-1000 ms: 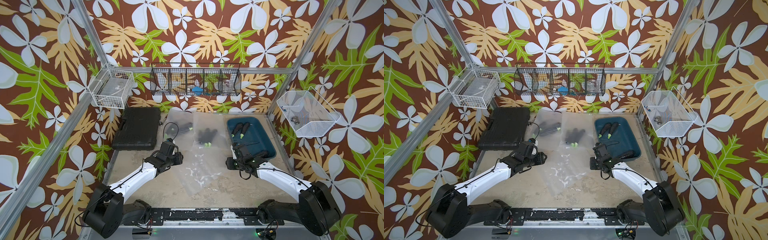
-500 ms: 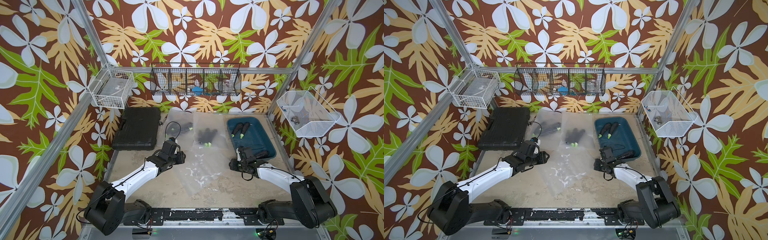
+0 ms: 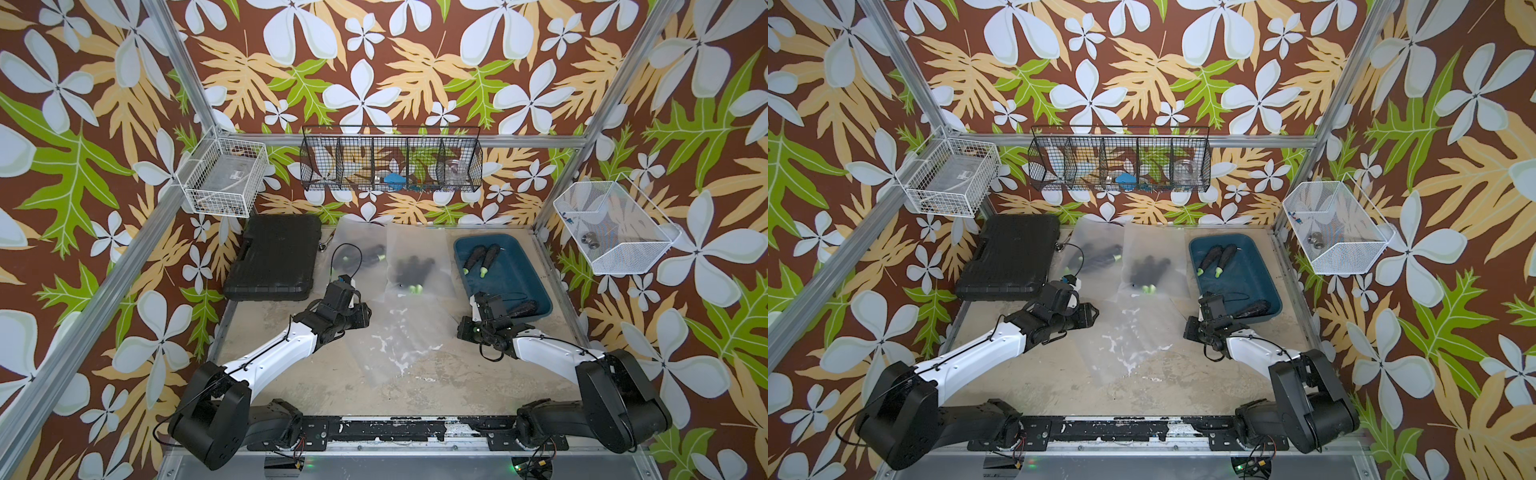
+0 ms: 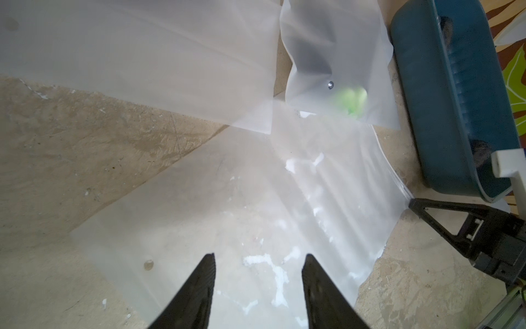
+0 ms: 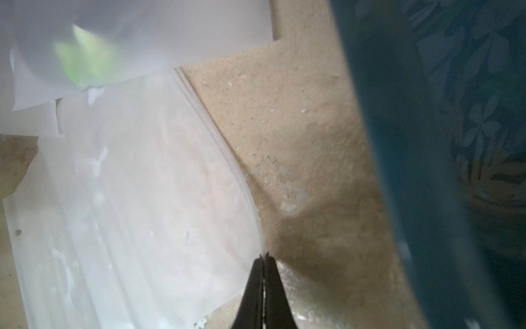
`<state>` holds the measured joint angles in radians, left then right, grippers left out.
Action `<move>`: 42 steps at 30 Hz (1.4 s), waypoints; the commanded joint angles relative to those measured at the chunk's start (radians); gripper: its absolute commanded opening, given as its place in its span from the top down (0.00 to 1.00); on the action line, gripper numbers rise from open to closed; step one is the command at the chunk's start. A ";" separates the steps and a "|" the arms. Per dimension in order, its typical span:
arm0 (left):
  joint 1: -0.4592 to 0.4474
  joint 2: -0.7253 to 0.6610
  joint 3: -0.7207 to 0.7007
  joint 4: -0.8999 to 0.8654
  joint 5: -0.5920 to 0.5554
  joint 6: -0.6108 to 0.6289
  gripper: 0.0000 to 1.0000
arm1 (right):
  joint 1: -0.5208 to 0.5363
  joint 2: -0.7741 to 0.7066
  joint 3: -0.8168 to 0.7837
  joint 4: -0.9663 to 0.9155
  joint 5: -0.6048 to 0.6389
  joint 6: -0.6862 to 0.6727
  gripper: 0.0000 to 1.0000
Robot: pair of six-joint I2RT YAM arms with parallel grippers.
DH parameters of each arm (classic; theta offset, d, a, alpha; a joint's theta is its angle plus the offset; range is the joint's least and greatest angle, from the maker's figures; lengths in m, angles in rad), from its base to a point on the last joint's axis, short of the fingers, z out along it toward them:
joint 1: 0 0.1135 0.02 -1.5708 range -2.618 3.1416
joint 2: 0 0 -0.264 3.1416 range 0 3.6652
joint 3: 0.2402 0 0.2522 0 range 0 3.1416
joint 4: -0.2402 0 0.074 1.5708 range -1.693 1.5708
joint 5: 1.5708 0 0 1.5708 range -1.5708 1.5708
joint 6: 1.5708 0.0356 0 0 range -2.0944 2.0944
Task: Place the eggplant in a zip-top bag and seal the zipper
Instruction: Adjust the zipper food storage bag in the zipper food storage bag.
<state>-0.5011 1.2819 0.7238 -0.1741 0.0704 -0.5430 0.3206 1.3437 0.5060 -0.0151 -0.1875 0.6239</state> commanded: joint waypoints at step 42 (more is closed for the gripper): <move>-0.141 0.180 0.072 0.113 0.074 -0.035 0.48 | 0.232 0.120 0.203 -0.040 -0.125 -0.151 0.69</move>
<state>-0.6403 1.4624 0.7986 -0.0803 0.1417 -0.5739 0.5472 1.4242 0.6876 -0.1211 -0.3325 0.4919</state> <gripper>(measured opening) 0.516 0.319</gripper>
